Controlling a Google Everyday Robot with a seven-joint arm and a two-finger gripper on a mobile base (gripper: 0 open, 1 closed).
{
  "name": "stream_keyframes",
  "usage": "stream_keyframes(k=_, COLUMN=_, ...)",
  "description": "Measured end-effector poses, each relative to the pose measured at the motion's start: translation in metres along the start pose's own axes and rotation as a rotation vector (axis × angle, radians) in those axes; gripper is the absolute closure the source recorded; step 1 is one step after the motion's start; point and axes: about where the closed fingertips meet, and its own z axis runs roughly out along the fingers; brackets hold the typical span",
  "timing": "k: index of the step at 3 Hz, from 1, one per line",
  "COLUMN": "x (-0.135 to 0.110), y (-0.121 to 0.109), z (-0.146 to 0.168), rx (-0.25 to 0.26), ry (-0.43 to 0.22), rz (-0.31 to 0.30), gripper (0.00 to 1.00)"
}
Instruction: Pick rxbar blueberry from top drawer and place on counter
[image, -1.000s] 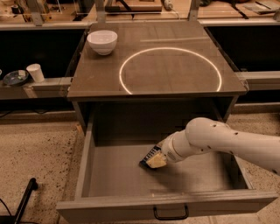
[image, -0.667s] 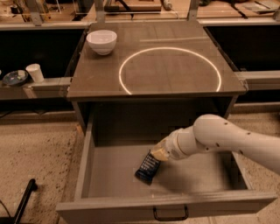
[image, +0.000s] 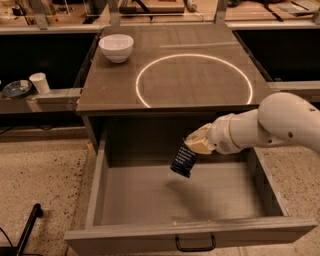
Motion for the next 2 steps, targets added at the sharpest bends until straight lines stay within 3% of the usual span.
stream_keyframes(k=1, x=-0.021, y=-0.012, z=-0.027, rx=0.018, ry=-0.029, rz=-0.041, gripper=1.0)
stream_keyframes(k=2, x=-0.057, y=-0.042, z=-0.058, rx=0.056, ry=-0.033, rz=-0.105, gripper=1.0)
